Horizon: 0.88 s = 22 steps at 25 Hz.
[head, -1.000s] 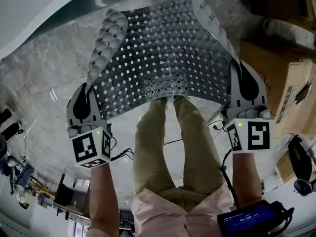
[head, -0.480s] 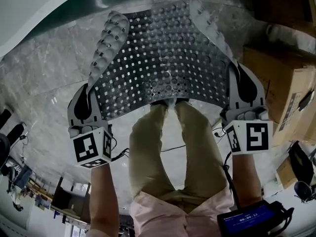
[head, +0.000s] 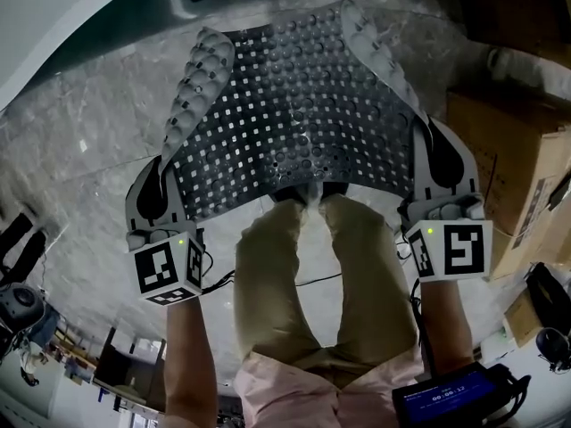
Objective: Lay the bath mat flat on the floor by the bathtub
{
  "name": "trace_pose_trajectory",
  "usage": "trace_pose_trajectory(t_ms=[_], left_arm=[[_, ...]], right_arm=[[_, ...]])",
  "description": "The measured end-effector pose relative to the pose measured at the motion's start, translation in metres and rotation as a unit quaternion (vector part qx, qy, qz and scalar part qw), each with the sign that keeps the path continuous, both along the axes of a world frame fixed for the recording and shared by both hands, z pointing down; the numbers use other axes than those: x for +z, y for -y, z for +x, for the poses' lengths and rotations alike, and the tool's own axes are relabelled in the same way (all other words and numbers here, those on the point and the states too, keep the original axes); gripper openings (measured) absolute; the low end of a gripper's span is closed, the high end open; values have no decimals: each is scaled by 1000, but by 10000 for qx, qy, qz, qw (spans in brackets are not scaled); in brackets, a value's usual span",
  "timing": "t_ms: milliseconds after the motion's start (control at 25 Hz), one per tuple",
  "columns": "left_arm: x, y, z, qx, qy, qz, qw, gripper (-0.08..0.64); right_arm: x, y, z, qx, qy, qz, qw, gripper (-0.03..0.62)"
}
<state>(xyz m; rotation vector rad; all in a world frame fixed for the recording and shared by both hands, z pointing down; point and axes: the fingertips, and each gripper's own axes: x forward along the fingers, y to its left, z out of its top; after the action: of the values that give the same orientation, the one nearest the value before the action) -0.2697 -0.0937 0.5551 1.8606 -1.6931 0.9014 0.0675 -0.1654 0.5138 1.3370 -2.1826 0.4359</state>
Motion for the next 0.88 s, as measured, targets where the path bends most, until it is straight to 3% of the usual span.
trace_pose_trajectory(t_ms=[880], left_arm=[[8,-3,-2,-94,-192,-16,9998,35]], right_arm=[[2,-5,7,-66,-43,166,9998,25]])
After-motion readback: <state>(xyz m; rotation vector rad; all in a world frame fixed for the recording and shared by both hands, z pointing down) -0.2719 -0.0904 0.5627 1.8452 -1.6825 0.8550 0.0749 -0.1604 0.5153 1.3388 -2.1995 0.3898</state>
